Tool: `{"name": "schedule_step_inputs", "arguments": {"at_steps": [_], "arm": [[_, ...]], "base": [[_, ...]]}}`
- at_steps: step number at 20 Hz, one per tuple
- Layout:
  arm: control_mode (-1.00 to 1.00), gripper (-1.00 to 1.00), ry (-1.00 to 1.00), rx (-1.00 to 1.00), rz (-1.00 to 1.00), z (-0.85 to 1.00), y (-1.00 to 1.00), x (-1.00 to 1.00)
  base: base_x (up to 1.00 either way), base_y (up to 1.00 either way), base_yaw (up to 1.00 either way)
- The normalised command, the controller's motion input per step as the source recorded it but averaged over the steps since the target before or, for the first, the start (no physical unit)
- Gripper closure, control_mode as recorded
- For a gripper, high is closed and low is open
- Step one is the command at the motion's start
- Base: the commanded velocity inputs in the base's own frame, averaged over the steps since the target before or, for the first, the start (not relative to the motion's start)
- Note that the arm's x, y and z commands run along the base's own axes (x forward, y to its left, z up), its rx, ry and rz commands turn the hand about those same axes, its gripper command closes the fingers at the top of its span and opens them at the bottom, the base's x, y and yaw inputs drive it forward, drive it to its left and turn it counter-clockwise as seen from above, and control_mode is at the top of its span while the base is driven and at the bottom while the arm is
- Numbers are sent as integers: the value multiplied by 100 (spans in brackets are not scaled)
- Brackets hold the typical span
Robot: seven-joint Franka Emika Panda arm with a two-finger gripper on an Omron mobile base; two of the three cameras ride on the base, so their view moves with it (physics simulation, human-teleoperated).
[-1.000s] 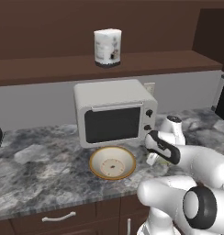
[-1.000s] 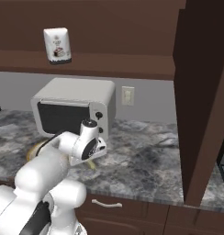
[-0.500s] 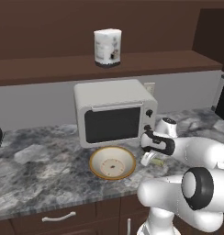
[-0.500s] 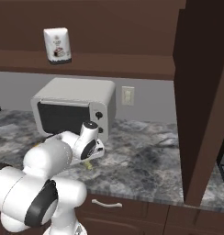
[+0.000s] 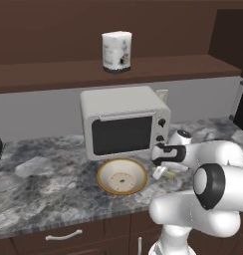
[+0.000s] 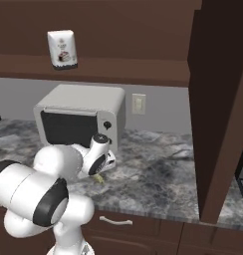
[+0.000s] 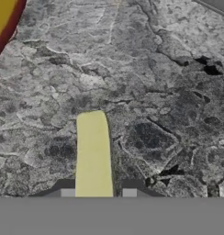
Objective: Pick the egg and butter from the fridge and place them by the bowl for mixing.
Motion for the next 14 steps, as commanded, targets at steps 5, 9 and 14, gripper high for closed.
{"name": "schedule_step_inputs", "arguments": {"at_steps": [5, 9, 14], "arm": [[-100, 100, -8, -3, 0, -50, 16, 0], [-100, 100, 0, 8, 0, -38, 33, -1], [-100, -100, 0, 10, 0, -43, 31, 0]], "base": [[0, 0, 0], [0, 0, 0], [0, 0, 0]]}}
